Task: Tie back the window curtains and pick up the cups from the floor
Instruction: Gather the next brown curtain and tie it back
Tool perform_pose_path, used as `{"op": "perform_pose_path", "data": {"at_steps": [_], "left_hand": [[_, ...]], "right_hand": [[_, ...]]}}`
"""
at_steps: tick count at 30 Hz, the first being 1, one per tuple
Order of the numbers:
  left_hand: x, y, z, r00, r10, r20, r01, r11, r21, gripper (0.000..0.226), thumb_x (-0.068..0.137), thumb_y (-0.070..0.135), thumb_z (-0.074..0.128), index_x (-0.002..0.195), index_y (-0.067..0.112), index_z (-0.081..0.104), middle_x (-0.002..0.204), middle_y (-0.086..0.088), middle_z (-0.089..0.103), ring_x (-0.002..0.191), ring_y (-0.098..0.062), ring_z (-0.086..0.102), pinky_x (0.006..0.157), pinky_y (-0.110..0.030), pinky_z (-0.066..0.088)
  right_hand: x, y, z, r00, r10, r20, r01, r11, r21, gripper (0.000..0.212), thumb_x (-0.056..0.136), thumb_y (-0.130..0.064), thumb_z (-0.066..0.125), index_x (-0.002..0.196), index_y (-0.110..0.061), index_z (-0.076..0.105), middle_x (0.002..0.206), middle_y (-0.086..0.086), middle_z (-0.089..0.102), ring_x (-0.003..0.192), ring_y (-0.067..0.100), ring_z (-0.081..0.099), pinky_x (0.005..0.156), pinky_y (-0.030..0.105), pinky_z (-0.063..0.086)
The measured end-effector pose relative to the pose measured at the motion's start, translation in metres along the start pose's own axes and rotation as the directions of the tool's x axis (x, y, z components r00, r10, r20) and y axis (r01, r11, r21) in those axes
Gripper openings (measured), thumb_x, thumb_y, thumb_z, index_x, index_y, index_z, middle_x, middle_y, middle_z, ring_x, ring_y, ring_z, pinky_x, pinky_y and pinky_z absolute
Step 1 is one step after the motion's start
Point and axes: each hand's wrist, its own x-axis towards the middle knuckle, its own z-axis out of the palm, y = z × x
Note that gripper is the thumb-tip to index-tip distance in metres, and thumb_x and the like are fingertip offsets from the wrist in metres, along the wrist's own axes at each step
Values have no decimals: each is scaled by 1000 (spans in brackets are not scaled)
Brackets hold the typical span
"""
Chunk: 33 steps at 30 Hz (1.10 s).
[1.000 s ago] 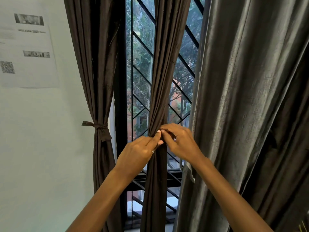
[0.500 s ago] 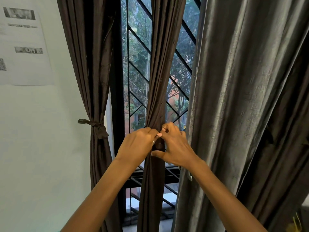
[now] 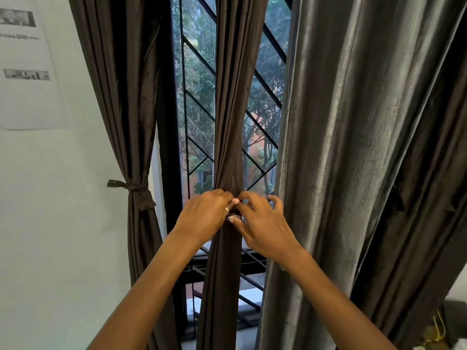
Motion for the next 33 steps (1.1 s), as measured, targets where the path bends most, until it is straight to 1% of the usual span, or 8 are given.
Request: {"op": "perform_pose_path", "data": {"at_steps": [9, 13, 15, 20, 23, 25, 29, 33], "left_hand": [[4, -1, 7, 1000, -25, -15, 24, 996, -91, 31, 105, 38, 42, 108, 17, 66, 96, -3, 66, 85, -24, 65, 73, -43, 56], [5, -1, 8, 999, -41, -24, 38, 993, -114, 33, 105, 38, 42, 103, 16, 66, 92, -4, 67, 81, -24, 65, 71, -44, 55], [5, -1, 8, 999, -33, -34, 29, 992, -124, 33, 105, 37, 43, 101, 14, 67, 90, -5, 67, 79, -25, 65, 70, -44, 55], [4, 2, 6, 998, -19, -68, 11, 994, -110, 31, 105, 34, 44, 104, 14, 69, 91, -6, 69, 81, -23, 65, 72, -42, 54], [3, 4, 4, 996, -18, -82, 5, 989, -146, 30, 104, 35, 47, 103, 15, 70, 90, -5, 69, 81, -23, 65, 71, -42, 53], [1, 4, 3, 995, -13, -98, -8, 978, -209, 29, 102, 35, 51, 101, 16, 73, 85, -5, 70, 77, -21, 65, 70, -43, 53], [-8, 5, 5, 980, -1, -197, -59, 952, -300, 28, 97, 36, 57, 105, 18, 77, 83, -5, 75, 72, -20, 70, 69, -41, 58], [-19, 15, 13, 942, 88, -323, -144, 978, -153, 36, 91, 38, 57, 109, 15, 78, 91, -6, 78, 79, -24, 75, 63, -37, 61]], "right_hand": [[-3, 0, 3, 979, -53, -196, 46, 998, -41, 31, 103, -30, 40, 122, -21, 64, 124, -2, 61, 102, 19, 61, 100, 46, 39], [-4, -8, 4, 978, 50, -204, -15, 986, 165, 25, 104, -26, 48, 120, -14, 62, 103, 2, 51, 77, 15, 47, 62, 29, 39], [-7, -14, 7, 975, 149, -164, -78, 923, 377, 28, 105, -30, 47, 125, -17, 61, 100, -3, 56, 77, 9, 54, 62, 25, 46], [-6, -34, -4, 883, 451, 129, -330, 402, 854, 21, 105, -31, 50, 122, -27, 62, 97, -7, 72, 89, 8, 72, 72, 27, 61], [1, -35, -9, 750, 546, 374, -416, -49, 908, 17, 100, -16, 60, 116, -21, 60, 94, 6, 72, 85, 15, 74, 73, 30, 62], [4, -30, -10, 701, 552, 452, -414, -202, 888, 25, 95, -4, 65, 116, -16, 58, 88, 9, 69, 80, 14, 73, 74, 27, 61], [3, -18, -17, 689, 553, 470, -451, -181, 874, 30, 92, 3, 66, 117, -10, 54, 95, 14, 69, 89, 22, 71, 74, 27, 60], [4, -5, -18, 721, 619, 311, -508, 168, 845, 21, 92, -1, 66, 101, -18, 58, 91, 11, 70, 90, 26, 72, 82, 39, 61]]}}
